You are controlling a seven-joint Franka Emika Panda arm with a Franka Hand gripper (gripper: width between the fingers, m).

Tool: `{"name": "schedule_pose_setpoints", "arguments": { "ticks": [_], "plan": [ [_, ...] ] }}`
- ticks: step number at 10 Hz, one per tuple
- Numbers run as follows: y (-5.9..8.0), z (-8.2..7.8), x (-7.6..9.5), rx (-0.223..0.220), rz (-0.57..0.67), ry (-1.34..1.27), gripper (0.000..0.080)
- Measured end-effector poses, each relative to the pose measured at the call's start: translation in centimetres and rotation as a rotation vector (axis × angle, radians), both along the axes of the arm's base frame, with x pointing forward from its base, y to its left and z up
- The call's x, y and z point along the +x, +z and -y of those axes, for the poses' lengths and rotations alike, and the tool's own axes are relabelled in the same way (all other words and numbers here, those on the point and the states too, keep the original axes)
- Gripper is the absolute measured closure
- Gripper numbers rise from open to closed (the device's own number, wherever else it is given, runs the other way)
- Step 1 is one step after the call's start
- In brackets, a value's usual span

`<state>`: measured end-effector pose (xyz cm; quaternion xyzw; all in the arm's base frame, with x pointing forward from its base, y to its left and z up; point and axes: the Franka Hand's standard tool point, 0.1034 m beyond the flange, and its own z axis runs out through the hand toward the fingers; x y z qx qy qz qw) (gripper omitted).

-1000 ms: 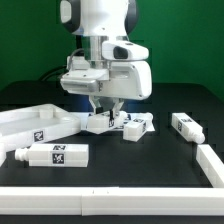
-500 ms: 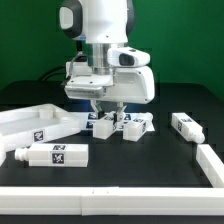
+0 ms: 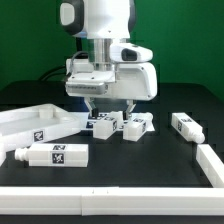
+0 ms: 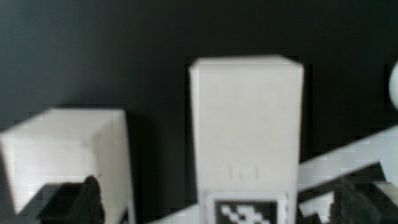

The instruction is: Assemble desk

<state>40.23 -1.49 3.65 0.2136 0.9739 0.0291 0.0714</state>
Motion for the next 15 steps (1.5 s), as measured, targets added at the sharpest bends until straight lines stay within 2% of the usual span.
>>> {"name": "schedule_pose_setpoints", "arguments": {
  "ticks": [1, 5, 8, 9, 10, 11, 14, 15],
  "plan": [
    [0.5, 0.2, 1.3, -0.009, 0.025, 0.034, 0.0152],
    [0.3, 0.2, 1.2, 0.015, 0.014, -0.128, 0.0151],
    [2.1, 1.6, 6.3, -0.012, 0.051, -0.371, 0.0151],
    [2.5, 1.7, 7.6, -0.007, 0.062, -0.47, 0.0151],
    [2.7, 1.1, 8.0, 0.006, 0.07, -0.501, 0.0151],
    [2.3, 0.6, 6.7, 0.025, 0.056, -0.525, 0.0151],
    [2.1, 1.0, 7.0, 0.062, 0.044, -0.743, 0.0151],
    [2.3, 1.9, 9.0, 0.066, 0.047, -0.89, 0.0151]
  ]
}}
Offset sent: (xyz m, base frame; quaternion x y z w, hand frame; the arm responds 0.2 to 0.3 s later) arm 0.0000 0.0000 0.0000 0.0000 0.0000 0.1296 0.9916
